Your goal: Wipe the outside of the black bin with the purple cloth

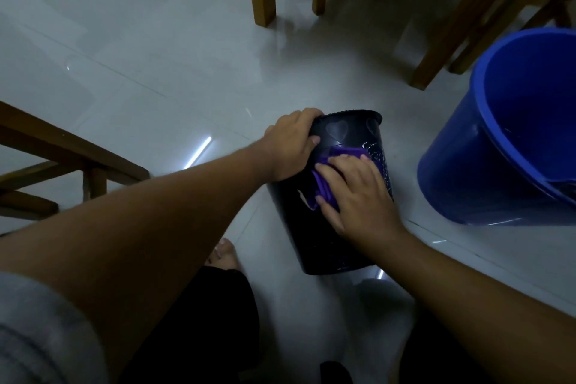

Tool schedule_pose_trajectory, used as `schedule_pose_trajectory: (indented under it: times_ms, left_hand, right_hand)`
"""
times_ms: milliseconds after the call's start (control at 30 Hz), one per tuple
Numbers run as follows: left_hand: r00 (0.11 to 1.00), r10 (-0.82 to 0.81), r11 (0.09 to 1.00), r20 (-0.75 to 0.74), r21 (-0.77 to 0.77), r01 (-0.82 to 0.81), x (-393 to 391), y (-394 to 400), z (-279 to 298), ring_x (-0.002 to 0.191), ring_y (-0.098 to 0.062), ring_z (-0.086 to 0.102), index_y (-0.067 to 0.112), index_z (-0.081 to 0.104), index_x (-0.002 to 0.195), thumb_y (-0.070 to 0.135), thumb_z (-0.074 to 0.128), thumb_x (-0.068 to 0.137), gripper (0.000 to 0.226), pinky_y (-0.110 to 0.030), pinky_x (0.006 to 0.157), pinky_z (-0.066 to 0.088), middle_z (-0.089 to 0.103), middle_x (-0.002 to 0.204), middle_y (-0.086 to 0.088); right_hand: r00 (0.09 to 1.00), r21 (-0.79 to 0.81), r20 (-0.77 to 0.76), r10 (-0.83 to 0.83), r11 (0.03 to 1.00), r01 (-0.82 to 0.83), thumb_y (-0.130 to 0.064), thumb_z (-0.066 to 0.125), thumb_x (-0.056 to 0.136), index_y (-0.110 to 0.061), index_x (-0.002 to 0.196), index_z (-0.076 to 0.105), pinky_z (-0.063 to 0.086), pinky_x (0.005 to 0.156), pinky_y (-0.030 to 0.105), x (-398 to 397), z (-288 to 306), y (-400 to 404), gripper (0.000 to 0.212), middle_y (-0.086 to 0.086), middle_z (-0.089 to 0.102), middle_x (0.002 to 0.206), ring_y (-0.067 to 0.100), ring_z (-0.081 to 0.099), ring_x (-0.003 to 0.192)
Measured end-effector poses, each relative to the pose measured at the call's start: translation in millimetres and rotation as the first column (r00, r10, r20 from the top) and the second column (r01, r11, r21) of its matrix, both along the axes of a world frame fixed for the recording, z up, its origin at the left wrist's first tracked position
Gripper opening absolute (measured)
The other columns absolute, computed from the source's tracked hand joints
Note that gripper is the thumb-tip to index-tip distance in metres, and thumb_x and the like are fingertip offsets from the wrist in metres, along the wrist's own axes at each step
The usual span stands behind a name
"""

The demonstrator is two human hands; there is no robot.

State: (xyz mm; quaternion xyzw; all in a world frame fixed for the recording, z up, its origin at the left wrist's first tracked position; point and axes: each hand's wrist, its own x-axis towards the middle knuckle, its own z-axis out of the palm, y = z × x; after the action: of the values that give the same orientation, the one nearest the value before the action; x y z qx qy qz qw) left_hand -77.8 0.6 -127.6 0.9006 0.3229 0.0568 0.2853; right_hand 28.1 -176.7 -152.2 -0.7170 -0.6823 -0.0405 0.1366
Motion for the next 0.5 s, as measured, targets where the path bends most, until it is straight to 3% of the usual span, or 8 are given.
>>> schedule_pose_trajectory:
  times_ms: [200, 300, 400, 500]
  left_hand:
    - [0.993, 0.122, 0.982, -0.005, 0.143, -0.120, 3, -15, -6, 0.105, -0.035, 0.045, 0.030, 0.034, 0.143, 0.035, 0.039, 0.099, 0.045, -0.046, 0.087, 0.038, 0.049, 0.116, -0.014]
    - [0.988, 0.151, 0.983, -0.023, 0.110, -0.148, 7, -16, -4, 0.109, -0.036, 0.044, 0.032, 0.032, 0.143, 0.033, 0.040, 0.098, 0.046, -0.049, 0.090, 0.039, 0.048, 0.118, -0.014]
    - [0.992, 0.121, 0.992, -0.028, 0.029, -0.120, 8, -6, -3, 0.114, -0.038, 0.045, 0.035, 0.032, 0.143, 0.031, 0.039, 0.098, 0.046, -0.051, 0.097, 0.039, 0.049, 0.121, -0.014]
    - [0.995, 0.100, 0.994, -0.023, -0.038, -0.100, 5, 2, -4, 0.116, -0.039, 0.046, 0.035, 0.034, 0.143, 0.031, 0.040, 0.097, 0.046, -0.051, 0.100, 0.038, 0.052, 0.118, -0.015]
  right_hand:
    - [0.972, -0.048, 0.131, 0.193, 0.981, -0.188, -0.043, 0.056, 0.084, -0.016, 0.135, 0.055, 0.029, 0.115, 0.050, 1, -13, -32, 0.058, 0.009, 0.058, 0.133, 0.030, 0.048, 0.125]
    - [0.992, -0.017, 0.093, 0.090, 0.996, -0.089, -0.041, 0.053, 0.085, -0.016, 0.133, 0.053, 0.025, 0.116, 0.048, 4, -4, -9, 0.054, 0.010, 0.057, 0.132, 0.030, 0.047, 0.125]
    - [0.998, -0.020, -0.044, -0.044, 0.999, 0.043, -0.038, 0.051, 0.088, -0.015, 0.136, 0.052, 0.024, 0.118, 0.048, 6, 5, 14, 0.053, 0.010, 0.054, 0.136, 0.031, 0.043, 0.129]
    - [0.999, -0.027, 0.028, 0.046, 0.999, -0.045, -0.040, 0.050, 0.085, -0.016, 0.133, 0.053, 0.023, 0.116, 0.048, 2, -1, 0, 0.054, 0.010, 0.057, 0.134, 0.032, 0.045, 0.127]
